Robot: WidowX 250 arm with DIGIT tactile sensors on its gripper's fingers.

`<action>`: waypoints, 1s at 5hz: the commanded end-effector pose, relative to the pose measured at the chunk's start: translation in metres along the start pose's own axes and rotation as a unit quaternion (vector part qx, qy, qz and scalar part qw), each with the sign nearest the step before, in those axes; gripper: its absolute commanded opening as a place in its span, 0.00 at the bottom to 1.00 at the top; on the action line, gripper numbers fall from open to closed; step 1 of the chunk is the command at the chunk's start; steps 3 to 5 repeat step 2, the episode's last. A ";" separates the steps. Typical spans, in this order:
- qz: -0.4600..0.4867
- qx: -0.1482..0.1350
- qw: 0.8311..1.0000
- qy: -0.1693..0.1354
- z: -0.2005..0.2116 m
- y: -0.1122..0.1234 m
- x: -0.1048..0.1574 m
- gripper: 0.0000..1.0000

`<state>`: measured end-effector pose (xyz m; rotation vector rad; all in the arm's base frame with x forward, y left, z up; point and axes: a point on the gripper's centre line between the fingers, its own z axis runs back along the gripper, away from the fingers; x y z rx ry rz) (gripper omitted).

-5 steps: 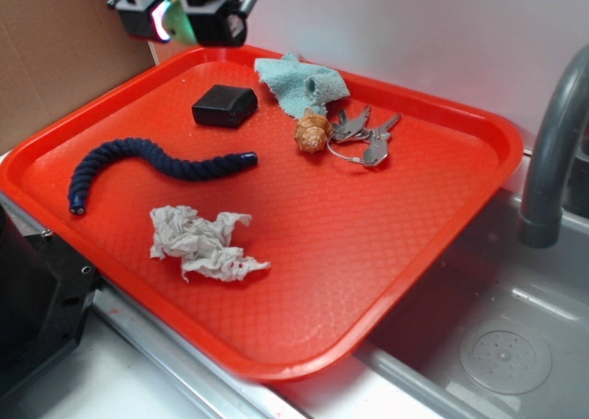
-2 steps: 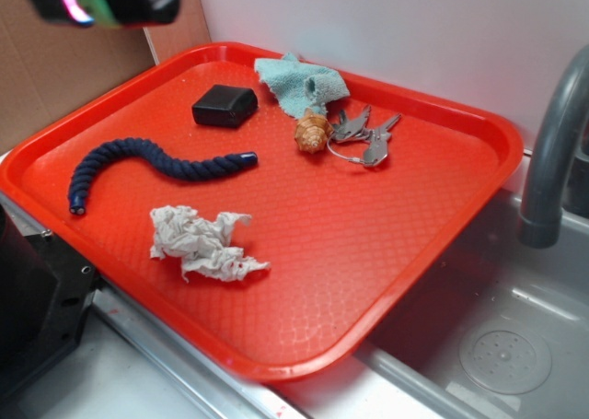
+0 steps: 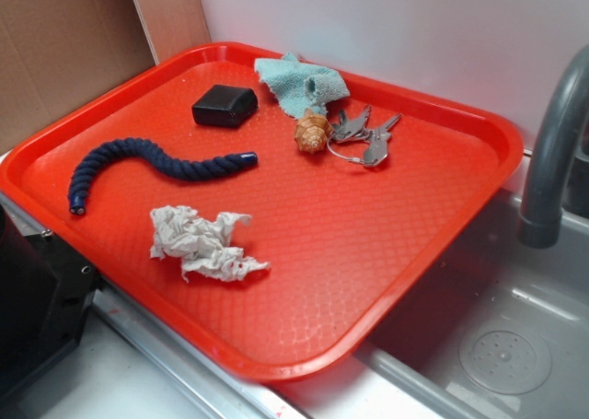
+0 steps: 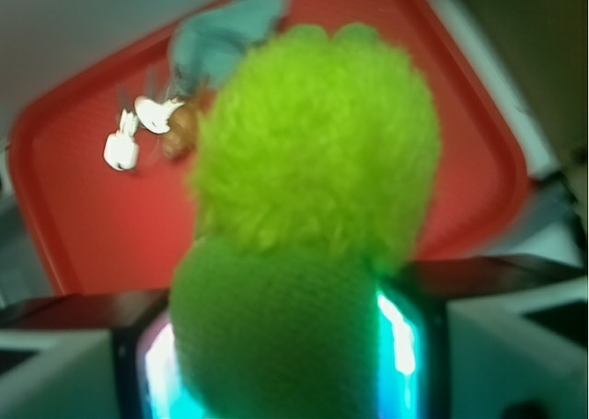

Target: Grab the green animal.

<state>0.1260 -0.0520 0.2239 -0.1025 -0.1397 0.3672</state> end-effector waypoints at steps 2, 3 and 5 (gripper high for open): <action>-0.037 0.005 0.999 -0.015 0.016 0.005 -0.007 0.00; -0.037 0.005 0.999 -0.015 0.016 0.005 -0.007 0.00; -0.037 0.005 0.999 -0.015 0.016 0.005 -0.007 0.00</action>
